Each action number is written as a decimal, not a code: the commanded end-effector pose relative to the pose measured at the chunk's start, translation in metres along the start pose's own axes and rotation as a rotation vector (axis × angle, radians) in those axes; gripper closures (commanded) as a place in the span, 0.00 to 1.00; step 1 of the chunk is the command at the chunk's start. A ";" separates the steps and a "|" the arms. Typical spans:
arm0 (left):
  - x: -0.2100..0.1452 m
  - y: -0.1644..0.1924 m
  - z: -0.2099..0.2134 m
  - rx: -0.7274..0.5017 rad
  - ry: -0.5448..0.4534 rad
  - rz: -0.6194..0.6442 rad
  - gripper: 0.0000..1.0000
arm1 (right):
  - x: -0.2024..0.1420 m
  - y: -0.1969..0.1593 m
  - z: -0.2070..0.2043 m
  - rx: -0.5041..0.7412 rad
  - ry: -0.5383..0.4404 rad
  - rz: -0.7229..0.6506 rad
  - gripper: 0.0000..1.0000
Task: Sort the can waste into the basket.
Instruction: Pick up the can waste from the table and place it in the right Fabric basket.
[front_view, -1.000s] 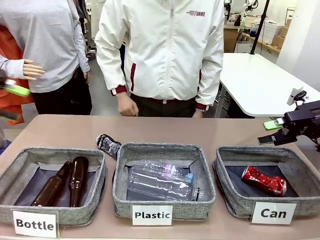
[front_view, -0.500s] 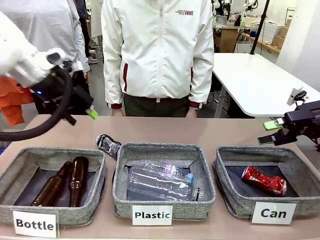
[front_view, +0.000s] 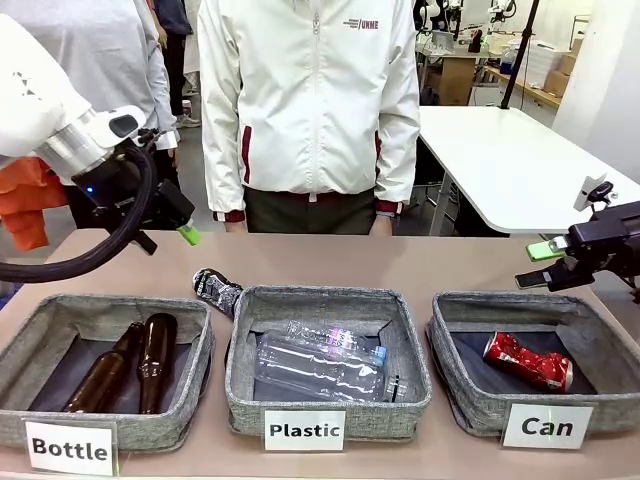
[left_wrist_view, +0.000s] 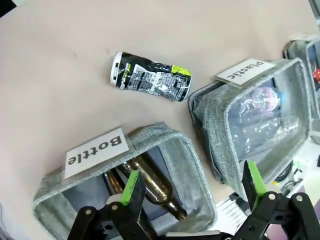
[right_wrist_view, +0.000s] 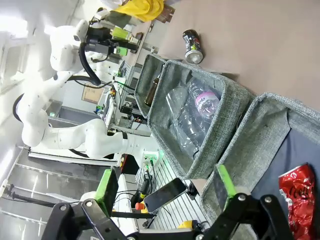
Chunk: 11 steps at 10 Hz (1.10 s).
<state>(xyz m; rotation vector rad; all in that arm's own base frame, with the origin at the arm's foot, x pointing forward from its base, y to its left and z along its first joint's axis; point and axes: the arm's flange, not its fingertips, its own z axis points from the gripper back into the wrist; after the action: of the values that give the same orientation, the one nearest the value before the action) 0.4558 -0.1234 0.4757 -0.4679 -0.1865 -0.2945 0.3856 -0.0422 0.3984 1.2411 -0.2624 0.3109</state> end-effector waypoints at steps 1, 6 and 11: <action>0.000 -0.002 -0.003 0.001 0.006 -0.004 0.00 | 0.000 0.000 0.001 -0.009 -0.003 0.025 0.00; 0.074 -0.040 -0.045 0.082 0.031 -1.144 0.00 | 0.000 0.000 0.001 -0.009 -0.003 0.025 0.00; 0.086 -0.052 -0.108 0.450 0.269 -1.493 0.00 | 0.000 0.000 0.001 -0.009 -0.003 0.025 0.00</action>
<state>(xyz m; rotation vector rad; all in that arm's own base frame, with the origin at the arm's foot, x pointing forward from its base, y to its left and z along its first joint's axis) 0.5309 -0.2392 0.4305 0.1761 -0.2385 -1.7226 0.3856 -0.0425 0.3984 1.2410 -0.2628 0.3104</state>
